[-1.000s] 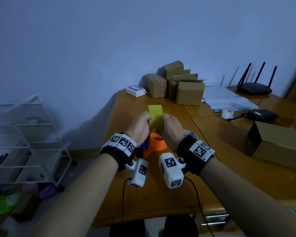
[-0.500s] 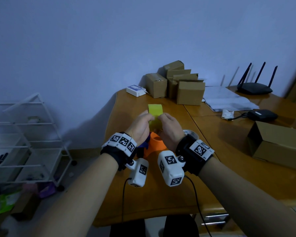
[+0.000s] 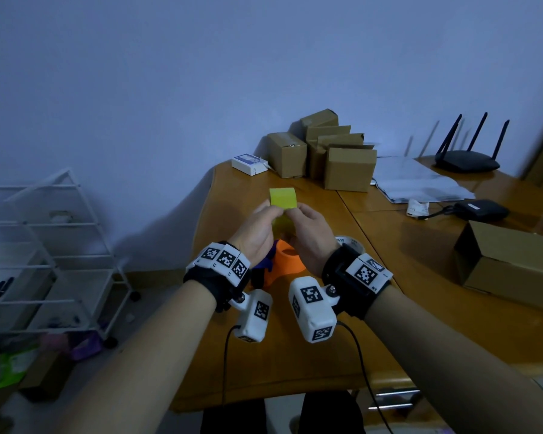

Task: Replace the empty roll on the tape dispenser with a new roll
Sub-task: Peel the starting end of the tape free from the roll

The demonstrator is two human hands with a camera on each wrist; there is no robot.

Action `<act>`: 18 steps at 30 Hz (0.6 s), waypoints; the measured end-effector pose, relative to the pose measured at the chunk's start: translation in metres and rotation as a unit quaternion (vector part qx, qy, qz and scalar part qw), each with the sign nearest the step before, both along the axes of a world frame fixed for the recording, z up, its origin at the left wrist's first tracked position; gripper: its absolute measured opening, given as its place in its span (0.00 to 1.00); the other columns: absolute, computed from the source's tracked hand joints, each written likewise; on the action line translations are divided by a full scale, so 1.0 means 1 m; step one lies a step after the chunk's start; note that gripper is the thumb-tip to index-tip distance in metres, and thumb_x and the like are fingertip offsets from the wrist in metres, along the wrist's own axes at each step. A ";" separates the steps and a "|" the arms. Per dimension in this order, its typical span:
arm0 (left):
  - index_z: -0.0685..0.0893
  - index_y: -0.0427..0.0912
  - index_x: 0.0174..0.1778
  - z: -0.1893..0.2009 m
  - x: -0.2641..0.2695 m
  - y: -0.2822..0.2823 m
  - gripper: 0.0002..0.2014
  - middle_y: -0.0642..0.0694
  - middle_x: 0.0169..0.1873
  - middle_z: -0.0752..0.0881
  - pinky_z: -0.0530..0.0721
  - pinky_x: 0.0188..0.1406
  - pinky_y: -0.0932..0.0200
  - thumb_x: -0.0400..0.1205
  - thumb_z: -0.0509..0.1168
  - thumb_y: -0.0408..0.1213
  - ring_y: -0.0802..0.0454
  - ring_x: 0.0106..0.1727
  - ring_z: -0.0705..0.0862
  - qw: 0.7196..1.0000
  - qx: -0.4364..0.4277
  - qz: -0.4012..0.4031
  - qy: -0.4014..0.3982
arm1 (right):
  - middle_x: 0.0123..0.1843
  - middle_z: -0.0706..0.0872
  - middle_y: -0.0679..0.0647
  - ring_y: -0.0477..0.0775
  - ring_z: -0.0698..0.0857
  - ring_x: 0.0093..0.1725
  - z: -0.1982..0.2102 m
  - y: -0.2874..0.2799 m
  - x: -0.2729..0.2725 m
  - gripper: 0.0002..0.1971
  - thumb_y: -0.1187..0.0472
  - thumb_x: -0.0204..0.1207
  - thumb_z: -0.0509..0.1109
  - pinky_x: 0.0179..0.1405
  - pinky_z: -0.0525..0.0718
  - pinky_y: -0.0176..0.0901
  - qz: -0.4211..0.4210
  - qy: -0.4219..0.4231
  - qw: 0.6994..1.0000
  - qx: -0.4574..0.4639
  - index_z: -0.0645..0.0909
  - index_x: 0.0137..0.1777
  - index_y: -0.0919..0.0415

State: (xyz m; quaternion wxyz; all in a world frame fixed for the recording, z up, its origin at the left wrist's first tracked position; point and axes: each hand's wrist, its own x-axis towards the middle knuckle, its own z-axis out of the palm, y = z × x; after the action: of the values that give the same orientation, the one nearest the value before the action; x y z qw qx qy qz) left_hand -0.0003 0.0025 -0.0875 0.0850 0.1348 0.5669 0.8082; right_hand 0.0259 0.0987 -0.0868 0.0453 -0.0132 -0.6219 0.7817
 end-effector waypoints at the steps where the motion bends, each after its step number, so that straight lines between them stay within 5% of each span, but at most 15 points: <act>1: 0.79 0.39 0.57 0.000 0.000 0.000 0.13 0.43 0.48 0.83 0.77 0.61 0.57 0.88 0.50 0.25 0.52 0.52 0.81 1.000 0.001 0.002 -0.003 | 0.45 0.81 0.60 0.54 0.79 0.42 0.000 0.000 0.000 0.11 0.63 0.83 0.62 0.36 0.78 0.43 -0.002 -0.002 1.000 -0.001 0.83 0.59 0.65; 4: 0.77 0.34 0.64 0.000 0.000 -0.001 0.15 0.42 0.48 0.83 0.80 0.53 0.62 0.87 0.50 0.23 0.52 0.51 0.81 1.000 0.000 0.006 -0.006 | 0.43 0.80 0.59 0.53 0.78 0.39 -0.002 -0.001 -0.001 0.10 0.62 0.81 0.64 0.33 0.76 0.43 -0.010 -0.009 1.000 0.002 0.84 0.56 0.65; 12: 0.73 0.30 0.73 -0.002 0.002 -0.005 0.20 0.43 0.51 0.83 0.79 0.59 0.61 0.85 0.50 0.21 0.52 0.54 0.81 1.000 -0.012 -0.004 -0.012 | 0.37 0.78 0.55 0.50 0.76 0.33 -0.003 -0.002 -0.001 0.06 0.66 0.80 0.62 0.30 0.74 0.42 0.004 -0.017 1.000 -0.007 0.81 0.49 0.60; 18: 0.78 0.35 0.62 -0.004 0.001 -0.006 0.16 0.42 0.48 0.82 0.78 0.58 0.59 0.84 0.50 0.20 0.51 0.52 0.81 1.000 -0.024 -0.002 -0.008 | 0.42 0.78 0.59 0.54 0.75 0.38 -0.006 -0.003 0.000 0.08 0.64 0.80 0.63 0.33 0.73 0.45 0.004 -0.016 1.000 0.007 0.82 0.53 0.62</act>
State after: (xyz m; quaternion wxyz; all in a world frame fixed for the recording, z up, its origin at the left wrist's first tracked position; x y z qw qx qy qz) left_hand 0.0006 -0.0032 -0.0917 0.0945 0.1273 0.5853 0.7951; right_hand 0.0260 0.0954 -0.0926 0.0322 -0.0229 -0.6281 0.7771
